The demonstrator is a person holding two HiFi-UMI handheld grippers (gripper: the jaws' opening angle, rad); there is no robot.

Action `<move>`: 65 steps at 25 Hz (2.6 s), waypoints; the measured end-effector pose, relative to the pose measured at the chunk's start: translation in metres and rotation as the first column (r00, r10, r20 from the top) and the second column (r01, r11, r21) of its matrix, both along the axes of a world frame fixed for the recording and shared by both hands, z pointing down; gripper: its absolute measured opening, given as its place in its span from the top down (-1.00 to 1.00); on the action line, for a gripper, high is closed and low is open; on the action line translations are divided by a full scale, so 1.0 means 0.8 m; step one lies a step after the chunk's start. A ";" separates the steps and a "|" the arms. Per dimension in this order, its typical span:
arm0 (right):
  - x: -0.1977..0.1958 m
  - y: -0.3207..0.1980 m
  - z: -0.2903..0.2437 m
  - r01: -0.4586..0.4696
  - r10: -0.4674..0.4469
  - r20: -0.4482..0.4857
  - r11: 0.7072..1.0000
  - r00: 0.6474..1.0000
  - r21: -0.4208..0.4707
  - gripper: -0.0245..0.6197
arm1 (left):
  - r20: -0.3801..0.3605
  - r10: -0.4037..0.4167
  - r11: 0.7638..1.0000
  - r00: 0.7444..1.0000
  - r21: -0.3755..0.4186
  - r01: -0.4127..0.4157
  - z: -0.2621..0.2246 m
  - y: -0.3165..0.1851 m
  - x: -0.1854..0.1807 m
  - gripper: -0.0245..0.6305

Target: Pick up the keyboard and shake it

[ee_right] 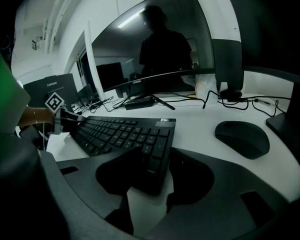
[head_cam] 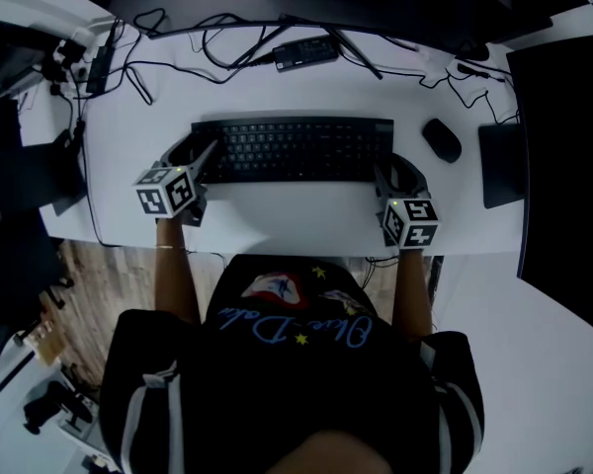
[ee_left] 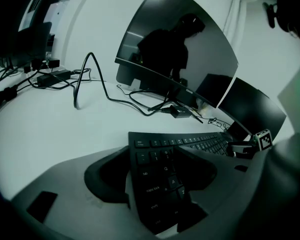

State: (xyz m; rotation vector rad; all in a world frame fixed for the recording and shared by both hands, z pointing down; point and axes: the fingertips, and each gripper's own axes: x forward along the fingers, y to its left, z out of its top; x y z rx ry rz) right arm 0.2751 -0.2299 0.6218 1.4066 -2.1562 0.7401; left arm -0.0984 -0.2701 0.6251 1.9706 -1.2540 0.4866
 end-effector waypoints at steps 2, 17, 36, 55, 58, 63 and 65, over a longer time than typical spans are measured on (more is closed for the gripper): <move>0.001 0.000 0.001 -0.002 0.002 -0.003 1.000 1.000 0.002 0.45 | 0.024 0.015 1.000 1.000 0.005 -0.015 0.003 0.001 0.001 0.15; 0.035 -0.006 -0.032 -0.124 0.128 -0.027 0.986 0.991 0.110 0.46 | -0.061 -0.052 0.992 0.997 0.111 0.058 -0.025 0.008 -0.018 0.16; -0.029 -0.004 -0.194 -0.080 0.050 0.086 0.916 0.995 0.393 0.91 | -0.024 0.104 0.868 0.994 0.491 -0.079 -0.176 0.036 0.050 0.89; -0.091 0.019 -0.254 -0.006 -0.054 0.104 0.862 0.993 0.508 0.92 | 0.081 0.221 0.762 0.972 0.607 -0.224 -0.243 0.065 0.085 0.88; -0.095 0.022 -0.256 0.007 -0.073 0.109 0.859 0.991 0.512 0.92 | 0.067 0.209 0.766 0.976 0.609 -0.206 -0.246 0.065 0.084 0.88; -0.098 0.024 -0.257 0.009 -0.077 0.112 0.862 0.991 0.507 0.92 | 0.061 0.200 0.767 0.978 0.611 -0.195 -0.248 0.064 0.079 0.88; -0.099 0.024 -0.256 0.010 -0.077 0.112 0.863 0.991 0.505 0.92 | 0.058 0.202 0.767 0.978 0.612 -0.195 -0.247 0.064 0.079 0.88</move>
